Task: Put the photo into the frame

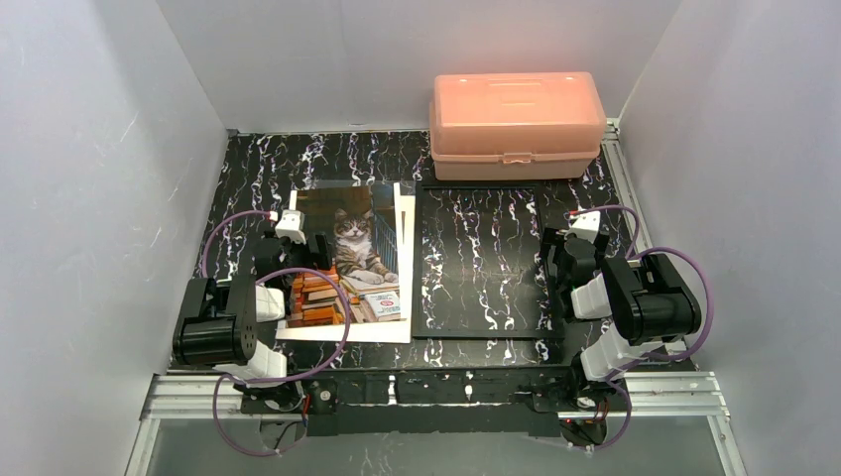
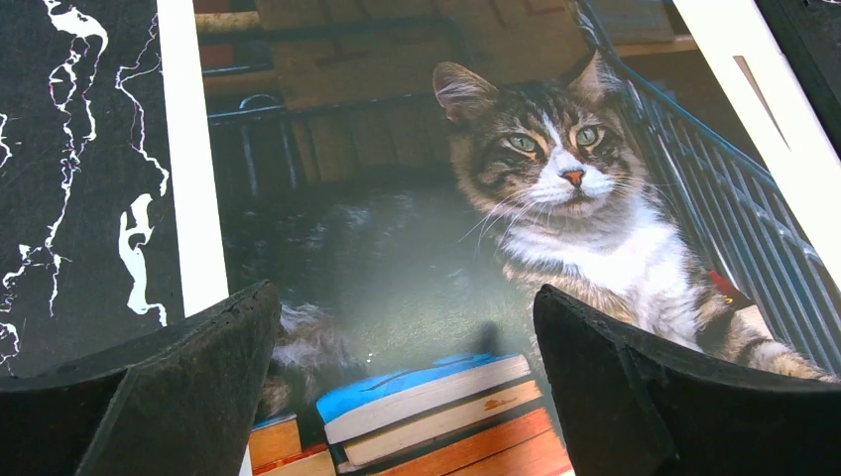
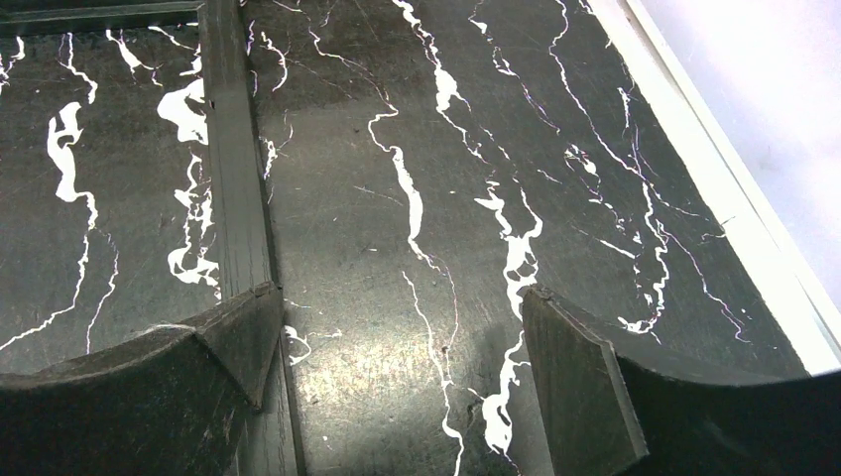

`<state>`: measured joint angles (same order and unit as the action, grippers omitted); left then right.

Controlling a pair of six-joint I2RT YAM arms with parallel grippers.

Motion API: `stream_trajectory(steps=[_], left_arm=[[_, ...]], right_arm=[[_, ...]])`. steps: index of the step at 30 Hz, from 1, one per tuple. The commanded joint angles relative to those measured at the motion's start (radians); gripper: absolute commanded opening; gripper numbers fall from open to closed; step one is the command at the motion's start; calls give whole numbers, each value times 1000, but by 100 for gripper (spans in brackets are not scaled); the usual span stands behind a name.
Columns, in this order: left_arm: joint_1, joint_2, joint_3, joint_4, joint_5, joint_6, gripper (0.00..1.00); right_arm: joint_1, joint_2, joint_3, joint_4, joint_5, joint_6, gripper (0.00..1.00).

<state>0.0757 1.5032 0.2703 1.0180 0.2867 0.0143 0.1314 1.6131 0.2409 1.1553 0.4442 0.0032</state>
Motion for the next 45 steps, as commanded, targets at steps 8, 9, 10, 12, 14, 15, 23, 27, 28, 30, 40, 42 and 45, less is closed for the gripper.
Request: stream_trajectory(steps=[8, 9, 10, 12, 14, 15, 23, 27, 28, 30, 40, 42, 45], left_arm=[[2, -14, 18, 24, -10, -4, 98], [2, -14, 18, 23, -10, -3, 98], [3, -12, 19, 22, -9, -3, 98], [2, -12, 20, 21, -12, -2, 98], [2, -14, 19, 23, -9, -4, 98], [3, -19, 22, 20, -6, -6, 98], [45, -190, 432, -843, 36, -19, 98], [77, -192, 616, -1142, 16, 20, 98], [91, -187, 661, -1194, 15, 16, 98], [125, -165, 763, -1313, 31, -2, 98], [176, -51, 1083, -1768, -24, 49, 98], [182, -70, 1073, -1782, -44, 62, 98], [190, -93, 1067, -1816, -54, 69, 98]], right_arm=[[1, 4, 23, 56, 1, -28, 99], [2, 4, 24, 54, 0, -28, 99], [2, 4, 27, 50, 0, -27, 99], [3, 6, 29, 47, 2, -26, 99], [2, 4, 29, 44, 2, -26, 99], [2, 2, 27, 46, 3, -25, 99], [18, -212, 321, -674, 229, 123, 99], [24, -267, 491, -986, 88, 291, 99], [21, -292, 501, -996, -25, 347, 99], [17, -336, 508, -990, -271, 419, 99], [487, -234, 750, -1378, 38, 426, 99], [576, -152, 817, -1466, 97, 474, 99], [691, -49, 890, -1490, 150, 501, 97]])
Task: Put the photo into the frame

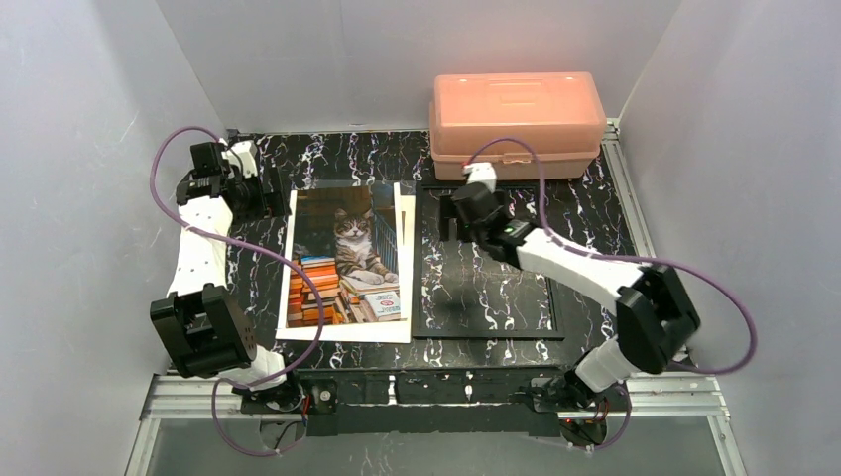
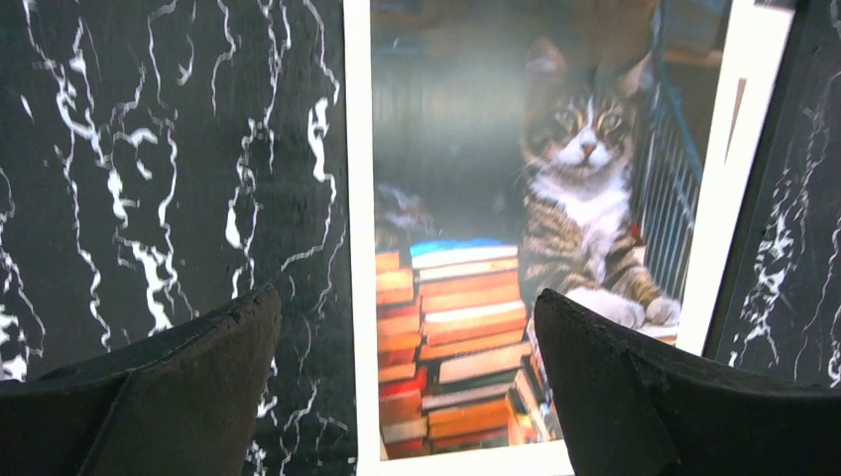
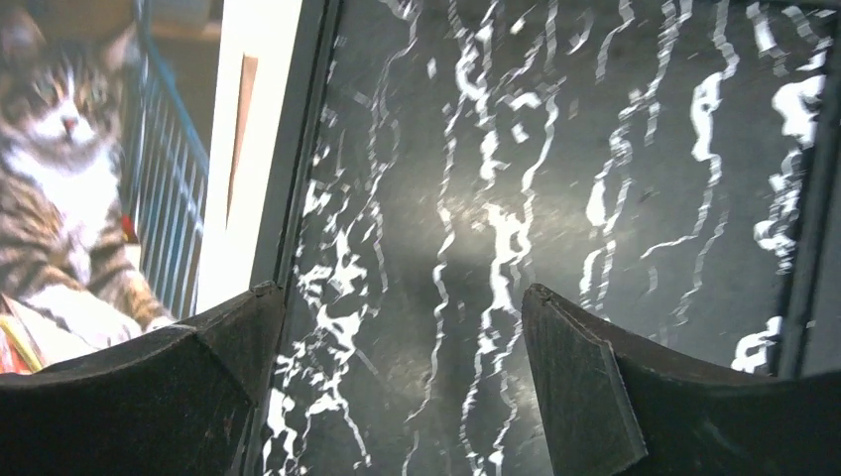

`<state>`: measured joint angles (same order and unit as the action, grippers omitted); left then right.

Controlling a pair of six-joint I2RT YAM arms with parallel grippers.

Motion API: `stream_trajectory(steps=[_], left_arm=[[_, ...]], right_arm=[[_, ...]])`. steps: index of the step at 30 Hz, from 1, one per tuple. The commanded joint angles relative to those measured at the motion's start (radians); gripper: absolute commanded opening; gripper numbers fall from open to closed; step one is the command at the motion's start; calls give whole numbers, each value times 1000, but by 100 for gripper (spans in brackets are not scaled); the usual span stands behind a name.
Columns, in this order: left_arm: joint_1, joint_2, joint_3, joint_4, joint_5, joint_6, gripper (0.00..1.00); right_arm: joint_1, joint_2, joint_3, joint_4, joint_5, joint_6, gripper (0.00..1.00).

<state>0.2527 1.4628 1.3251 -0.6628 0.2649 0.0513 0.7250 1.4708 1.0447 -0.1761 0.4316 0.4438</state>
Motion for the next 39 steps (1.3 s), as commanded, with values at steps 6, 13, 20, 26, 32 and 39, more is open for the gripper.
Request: stream_trajectory(steps=[6, 13, 20, 26, 32, 39], left_arm=[[16, -98, 0, -168, -53, 43, 98], [16, -115, -8, -199, -55, 61, 96], [16, -128, -20, -213, -50, 84, 95], [16, -135, -14, -230, -38, 84, 93], [15, -131, 23, -286, -8, 99, 91], [16, -155, 63, -323, 33, 100, 90]], right_arm=[[218, 335, 283, -218, 157, 86, 88], [254, 498, 403, -245, 139, 107, 79], [254, 563, 418, -217, 121, 116, 70], [254, 613, 424, -214, 111, 148, 62], [254, 619, 396, -195, 103, 188, 43], [254, 634, 393, -212, 103, 243, 37]])
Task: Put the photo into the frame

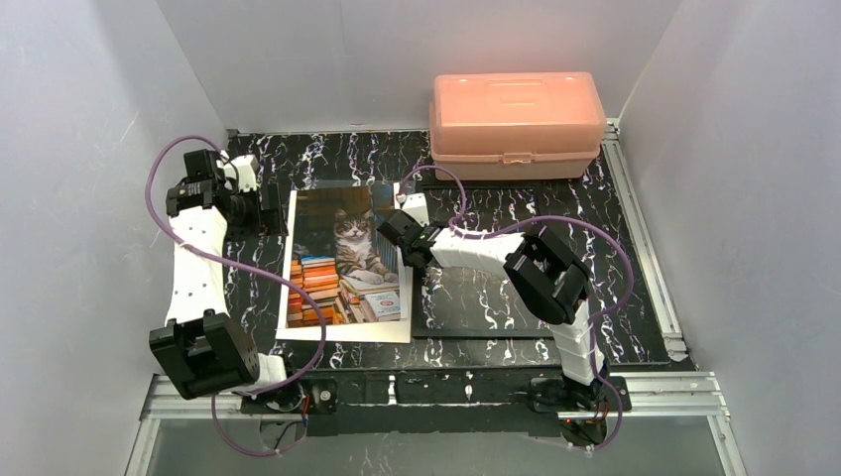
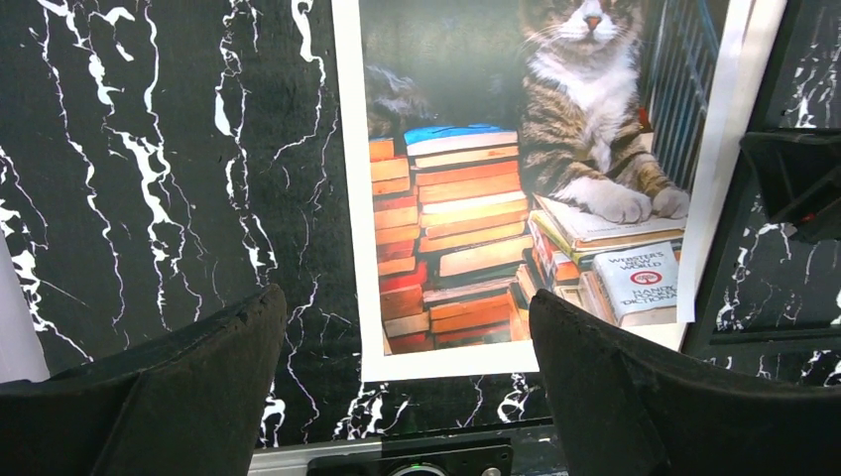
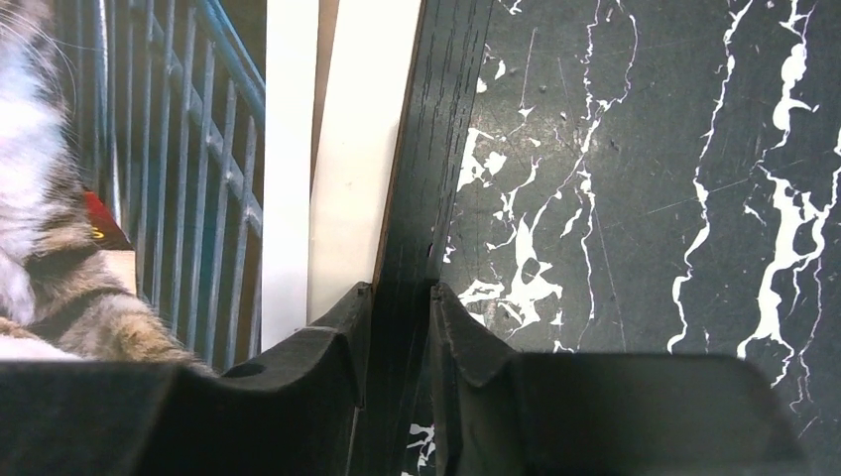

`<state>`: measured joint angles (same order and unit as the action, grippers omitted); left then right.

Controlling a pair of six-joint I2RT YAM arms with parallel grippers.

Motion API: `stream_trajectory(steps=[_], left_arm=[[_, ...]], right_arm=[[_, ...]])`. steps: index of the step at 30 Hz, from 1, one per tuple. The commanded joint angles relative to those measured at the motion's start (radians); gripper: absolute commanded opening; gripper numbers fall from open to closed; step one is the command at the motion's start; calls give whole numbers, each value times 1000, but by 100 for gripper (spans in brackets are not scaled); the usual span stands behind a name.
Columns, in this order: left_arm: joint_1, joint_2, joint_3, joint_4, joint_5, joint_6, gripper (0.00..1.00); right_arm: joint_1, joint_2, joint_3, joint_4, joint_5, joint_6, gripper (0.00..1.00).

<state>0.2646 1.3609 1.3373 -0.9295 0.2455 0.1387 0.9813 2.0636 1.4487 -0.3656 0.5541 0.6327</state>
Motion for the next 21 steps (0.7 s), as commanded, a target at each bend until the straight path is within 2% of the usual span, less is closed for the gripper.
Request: stream_trajectory(steps=[1, 4, 7, 8, 11, 12, 21], left_arm=[[4, -57, 58, -63, 61, 13, 90], [4, -59, 77, -81, 78, 13, 90], [4, -57, 96, -101, 95, 16, 89], [4, -58, 99, -106, 100, 18, 89], [2, -65, 98, -111, 120, 21, 89], [0, -69, 94, -111, 131, 21, 89], [-67, -86, 36, -111, 181, 15, 94]], right_arm=[[-3, 45, -12, -30, -18, 66, 40], [-2, 48, -31, -33, -16, 99, 42], [-1, 43, -52, -20, -22, 116, 36], [-2, 44, -53, -21, -23, 117, 32], [-3, 32, -33, -45, -17, 115, 5], [-3, 19, -24, -56, -12, 108, 1], [-2, -205, 7, -96, 4, 84, 1]])
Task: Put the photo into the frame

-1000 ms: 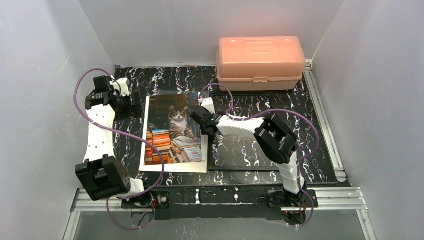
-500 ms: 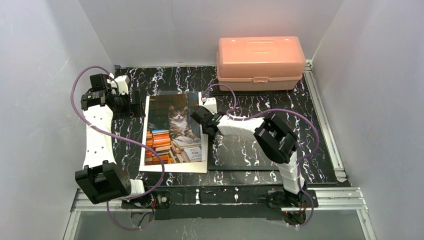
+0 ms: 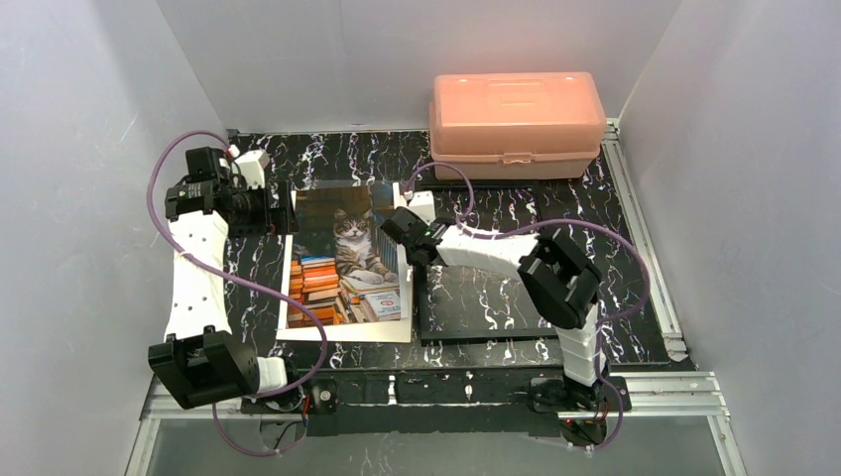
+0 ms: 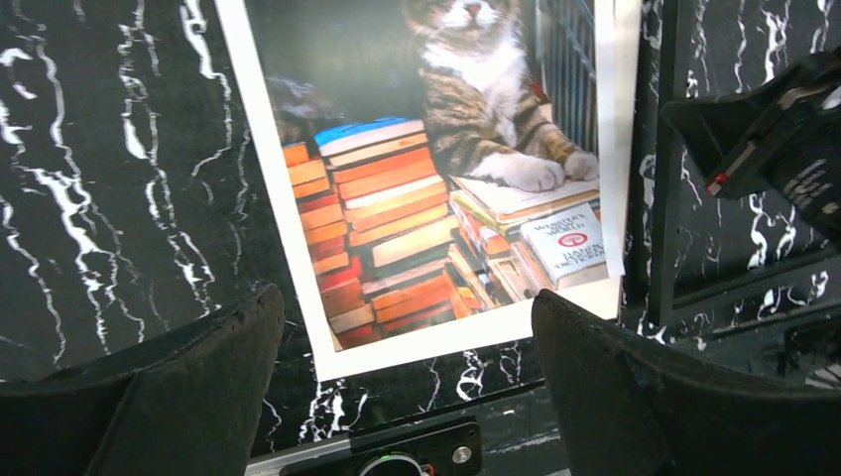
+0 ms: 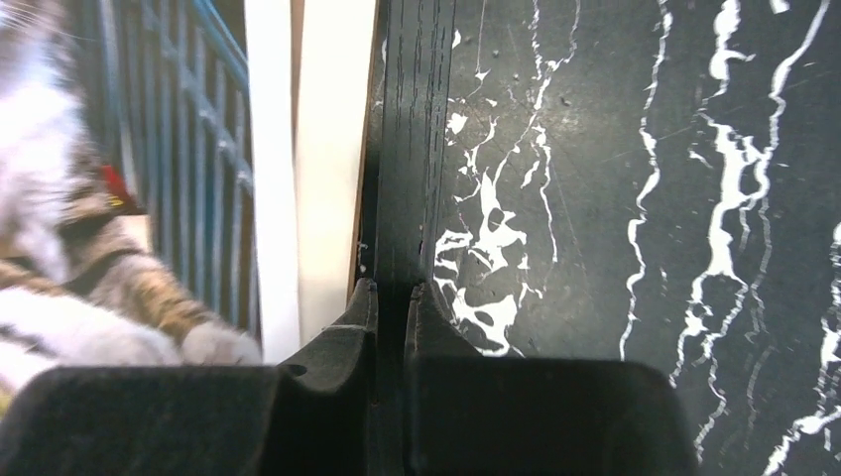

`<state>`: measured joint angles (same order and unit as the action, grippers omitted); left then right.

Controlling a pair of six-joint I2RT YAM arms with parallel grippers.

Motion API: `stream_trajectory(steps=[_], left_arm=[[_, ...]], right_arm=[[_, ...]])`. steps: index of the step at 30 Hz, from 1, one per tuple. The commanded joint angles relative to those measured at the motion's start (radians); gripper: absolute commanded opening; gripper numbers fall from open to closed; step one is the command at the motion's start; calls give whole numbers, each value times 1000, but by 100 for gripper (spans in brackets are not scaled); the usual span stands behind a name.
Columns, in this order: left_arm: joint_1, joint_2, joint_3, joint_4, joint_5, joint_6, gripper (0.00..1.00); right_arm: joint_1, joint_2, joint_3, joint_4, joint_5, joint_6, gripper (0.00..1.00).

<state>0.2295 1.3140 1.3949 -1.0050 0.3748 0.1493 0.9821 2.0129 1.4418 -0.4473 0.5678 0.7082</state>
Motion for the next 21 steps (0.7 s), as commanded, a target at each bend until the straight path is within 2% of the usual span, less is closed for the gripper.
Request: stream_trajectory(steps=[1, 10, 21], left_arm=[[-41, -39, -25, -35, 53, 1, 94], [-62, -46, -28, -34, 86, -34, 95], [-103, 6, -75, 13, 179, -136, 98]], right_arm=[[-3, -173, 9, -15, -15, 7, 1], [-3, -269, -18, -35, -77, 12, 1], [-2, -438, 102, -57, -212, 53, 1]])
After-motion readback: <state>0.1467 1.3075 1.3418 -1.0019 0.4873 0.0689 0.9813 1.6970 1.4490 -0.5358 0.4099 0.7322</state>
